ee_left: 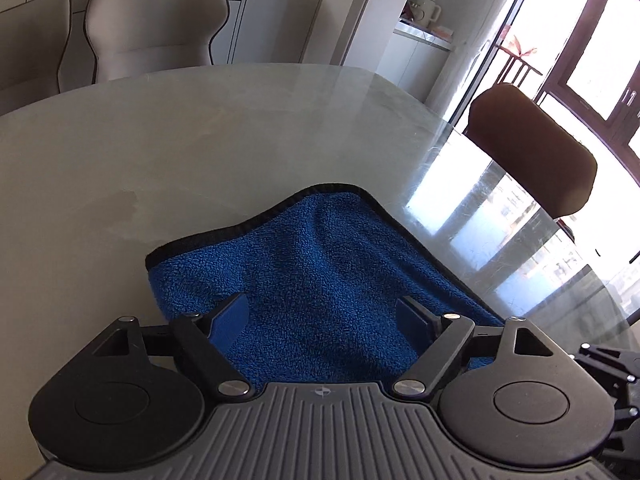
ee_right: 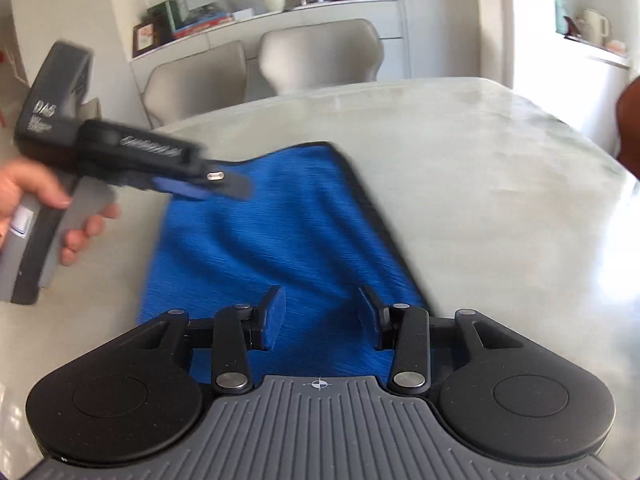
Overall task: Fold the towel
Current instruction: 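Lay the folded edge down and open both grippers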
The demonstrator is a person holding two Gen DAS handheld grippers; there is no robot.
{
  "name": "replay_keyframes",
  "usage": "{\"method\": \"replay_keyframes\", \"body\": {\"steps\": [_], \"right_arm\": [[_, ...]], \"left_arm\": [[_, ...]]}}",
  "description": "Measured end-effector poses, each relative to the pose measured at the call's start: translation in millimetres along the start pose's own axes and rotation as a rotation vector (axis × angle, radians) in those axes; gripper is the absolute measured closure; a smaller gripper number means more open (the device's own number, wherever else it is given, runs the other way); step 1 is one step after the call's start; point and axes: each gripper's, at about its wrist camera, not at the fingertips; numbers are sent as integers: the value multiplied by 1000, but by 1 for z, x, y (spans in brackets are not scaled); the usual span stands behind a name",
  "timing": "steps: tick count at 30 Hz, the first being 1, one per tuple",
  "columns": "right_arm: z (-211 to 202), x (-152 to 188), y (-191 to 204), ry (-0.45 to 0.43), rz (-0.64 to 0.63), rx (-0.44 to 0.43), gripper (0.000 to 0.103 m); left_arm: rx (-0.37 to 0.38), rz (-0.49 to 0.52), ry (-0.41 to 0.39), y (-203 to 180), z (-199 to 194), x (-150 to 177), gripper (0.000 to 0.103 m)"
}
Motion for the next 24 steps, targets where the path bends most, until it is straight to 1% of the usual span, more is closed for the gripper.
{"method": "replay_keyframes", "body": {"steps": [1,3,5,6,8,11,12,14,16,17,18,20,23,24], "right_arm": [[-5,-3,-2,-12,21,6,61],[6,-7,5,-19,21,-72,60],[21,-12,24,13,-36,-116,60],[26,-13,31,19,-81,-135,60],[35,-12,49,13,-154,-161,60],[53,-16,58,41,-171,-148,60],[60,-19,53,51,-148,-129,62],[60,-22,42,31,-119,-120,62],[52,-21,25,0,-111,-6,64],[47,-20,16,2,-91,-10,68],[42,-20,6,4,-70,-16,69],[27,-15,4,-13,-65,-16,63],[5,-7,0,-40,-58,-15,63],[1,1,4,-3,-87,-31,62]], "left_arm": [[-3,-16,-4,1,-2,-2,18],[1,-32,-10,1,-3,-7,15],[2,-39,-1,2,-3,-12,14],[-10,-35,19,2,1,-15,15],[-20,-22,18,5,1,-14,14],[-31,-31,12,9,3,-20,14],[-33,-27,8,10,3,-20,13],[-39,1,4,9,4,-20,12],[-44,24,8,5,4,-20,12],[-47,30,11,3,4,-21,12],[-52,27,14,2,3,-21,12],[-56,6,16,-2,-1,-22,12],[-5,-48,4,-8,-11,-15,12],[19,-56,0,-12,-15,-11,12]]}}
Point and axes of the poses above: each gripper's, at about its wrist camera, not at the fingertips, and z roughly the way its jaws point, y to its left, x to its underside, and after that the axes turned 11 degrees about z, right-handed
